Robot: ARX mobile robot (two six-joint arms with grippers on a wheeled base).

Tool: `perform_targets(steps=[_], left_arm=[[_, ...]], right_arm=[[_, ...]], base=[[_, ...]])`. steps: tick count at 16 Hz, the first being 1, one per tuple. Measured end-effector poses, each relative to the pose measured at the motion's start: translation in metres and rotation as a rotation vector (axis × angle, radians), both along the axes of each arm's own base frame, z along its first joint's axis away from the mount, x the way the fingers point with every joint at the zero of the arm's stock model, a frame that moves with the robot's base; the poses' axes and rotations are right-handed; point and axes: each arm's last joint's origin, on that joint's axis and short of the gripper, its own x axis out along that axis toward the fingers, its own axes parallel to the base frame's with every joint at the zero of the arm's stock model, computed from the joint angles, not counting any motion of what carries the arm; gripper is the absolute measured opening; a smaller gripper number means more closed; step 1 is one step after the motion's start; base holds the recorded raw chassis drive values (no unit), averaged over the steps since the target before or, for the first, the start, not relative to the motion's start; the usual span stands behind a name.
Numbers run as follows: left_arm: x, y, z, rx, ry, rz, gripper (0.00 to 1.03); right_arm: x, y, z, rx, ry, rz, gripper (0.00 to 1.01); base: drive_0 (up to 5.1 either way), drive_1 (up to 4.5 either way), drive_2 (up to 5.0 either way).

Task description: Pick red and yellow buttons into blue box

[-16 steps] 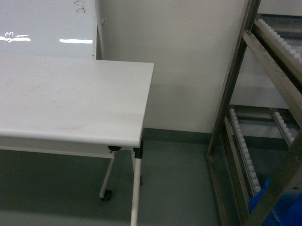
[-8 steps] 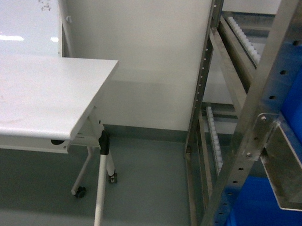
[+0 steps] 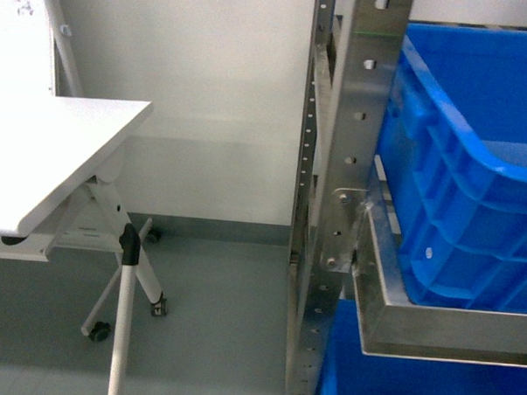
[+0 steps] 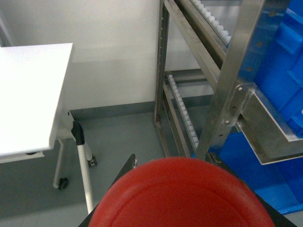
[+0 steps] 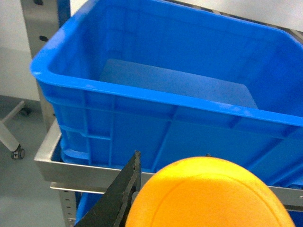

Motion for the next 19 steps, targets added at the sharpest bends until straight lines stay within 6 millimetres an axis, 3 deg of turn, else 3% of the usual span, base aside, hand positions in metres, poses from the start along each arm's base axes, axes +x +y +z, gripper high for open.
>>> perform_targets(steps=[19], left_arm=[[0.0001, 0.0, 0.0001, 0.0, -0.001, 0.0, 0.34]], right_arm=[[0.0, 0.0, -0.0001, -0.001, 0.001, 0.0, 0.34]], base=[[4.9, -3.32, -1.4]])
